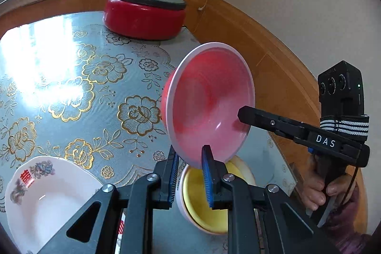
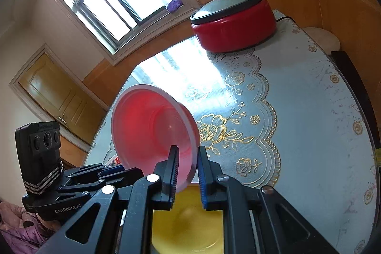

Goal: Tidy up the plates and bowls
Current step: 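Lower the red bowl into the yellow bowl with the left tool, then open the left tool to release the red bowl and withdraw, then grasp the rim of the nested bowl stack with the right tool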

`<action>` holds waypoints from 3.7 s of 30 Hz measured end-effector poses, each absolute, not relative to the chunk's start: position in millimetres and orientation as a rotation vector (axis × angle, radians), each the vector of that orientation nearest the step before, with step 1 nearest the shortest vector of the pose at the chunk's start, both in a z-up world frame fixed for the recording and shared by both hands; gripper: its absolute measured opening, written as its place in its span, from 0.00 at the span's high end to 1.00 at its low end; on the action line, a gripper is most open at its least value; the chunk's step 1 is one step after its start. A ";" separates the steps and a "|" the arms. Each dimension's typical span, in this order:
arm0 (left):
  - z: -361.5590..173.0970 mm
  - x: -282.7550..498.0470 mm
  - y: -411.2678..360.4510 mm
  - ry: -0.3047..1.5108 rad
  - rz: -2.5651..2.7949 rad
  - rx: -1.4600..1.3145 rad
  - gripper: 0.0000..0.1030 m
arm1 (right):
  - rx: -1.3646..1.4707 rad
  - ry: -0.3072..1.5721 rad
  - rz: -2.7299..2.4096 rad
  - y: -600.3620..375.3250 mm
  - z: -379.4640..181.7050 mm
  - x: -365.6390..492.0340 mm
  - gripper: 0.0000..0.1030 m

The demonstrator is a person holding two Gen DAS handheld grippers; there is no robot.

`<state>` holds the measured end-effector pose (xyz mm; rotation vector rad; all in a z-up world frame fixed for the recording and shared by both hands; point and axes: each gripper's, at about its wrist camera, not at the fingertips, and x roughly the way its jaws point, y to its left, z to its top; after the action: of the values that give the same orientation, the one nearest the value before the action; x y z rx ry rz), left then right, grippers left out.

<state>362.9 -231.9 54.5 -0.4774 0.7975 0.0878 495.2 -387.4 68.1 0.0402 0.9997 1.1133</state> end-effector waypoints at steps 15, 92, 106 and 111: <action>40.4 334.7 -258.8 0.885 -0.077 -0.524 0.81 | 0.042 1.108 1.038 -433.4 54.1 461.4 0.86; 6.9 319.0 -250.8 0.877 0.049 -0.576 0.64 | 0.072 1.085 0.832 -475.2 22.0 455.7 0.68; 8.9 310.7 -257.7 0.856 0.022 -0.554 0.64 | 0.225 1.153 0.852 -498.0 -0.5 470.1 0.68; 9.1 305.6 -257.7 0.855 0.021 -0.547 0.64 | 0.279 1.160 0.902 -496.4 1.9 473.8 0.68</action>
<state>305.6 -257.7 9.1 -0.5475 0.8554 0.0209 473.8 -496.4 1.9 0.2792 1.1598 0.9017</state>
